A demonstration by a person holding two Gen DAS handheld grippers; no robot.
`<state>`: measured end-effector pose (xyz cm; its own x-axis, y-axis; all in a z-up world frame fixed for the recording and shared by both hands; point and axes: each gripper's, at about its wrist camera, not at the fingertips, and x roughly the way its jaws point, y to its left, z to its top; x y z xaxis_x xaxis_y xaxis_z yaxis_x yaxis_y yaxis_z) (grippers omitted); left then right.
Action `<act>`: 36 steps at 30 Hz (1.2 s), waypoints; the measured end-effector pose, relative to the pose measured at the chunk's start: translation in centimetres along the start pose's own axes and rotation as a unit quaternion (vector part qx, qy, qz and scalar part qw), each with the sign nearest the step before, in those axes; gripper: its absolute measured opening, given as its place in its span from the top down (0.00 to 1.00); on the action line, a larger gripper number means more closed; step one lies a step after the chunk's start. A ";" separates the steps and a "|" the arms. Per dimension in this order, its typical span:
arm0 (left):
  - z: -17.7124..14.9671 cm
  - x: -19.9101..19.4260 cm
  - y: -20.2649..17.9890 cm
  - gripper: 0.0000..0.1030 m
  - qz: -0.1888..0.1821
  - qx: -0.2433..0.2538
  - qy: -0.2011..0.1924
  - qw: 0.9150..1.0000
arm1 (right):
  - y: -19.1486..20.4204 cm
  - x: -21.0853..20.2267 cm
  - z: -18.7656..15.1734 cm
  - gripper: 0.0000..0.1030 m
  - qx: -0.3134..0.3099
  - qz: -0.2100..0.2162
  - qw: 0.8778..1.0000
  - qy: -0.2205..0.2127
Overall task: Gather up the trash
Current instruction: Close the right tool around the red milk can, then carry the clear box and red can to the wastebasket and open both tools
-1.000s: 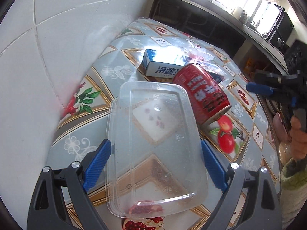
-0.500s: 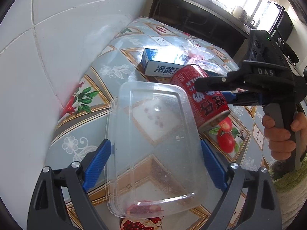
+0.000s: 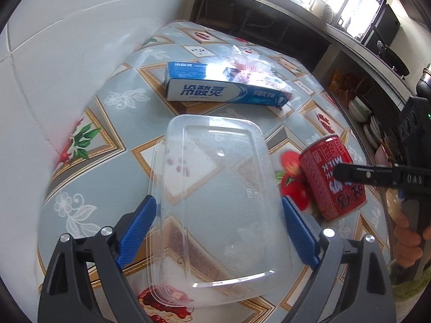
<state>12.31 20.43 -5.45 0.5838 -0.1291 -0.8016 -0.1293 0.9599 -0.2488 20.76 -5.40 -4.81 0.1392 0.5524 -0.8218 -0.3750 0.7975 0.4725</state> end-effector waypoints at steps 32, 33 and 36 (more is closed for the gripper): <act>3.3 -3.2 -10.4 0.14 -0.115 0.077 -0.033 0.990 | -7.5 -10.9 -7.9 0.40 0.150 0.044 0.972 -0.175; 3.4 -3.3 -11.4 0.14 -0.122 0.086 -0.033 0.988 | -7.9 -11.5 -8.3 0.40 0.154 0.043 0.970 -0.182; 4.0 -3.3 -14.7 0.14 -0.146 0.109 -0.031 0.983 | -9.4 -13.8 -9.6 0.40 0.172 0.039 0.961 -0.211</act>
<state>15.45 7.74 3.04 0.6190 -0.3986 -0.6767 0.2226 0.9153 -0.3356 13.58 -22.80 -0.99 0.5096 0.6058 -0.6110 -0.0846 0.7419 0.6651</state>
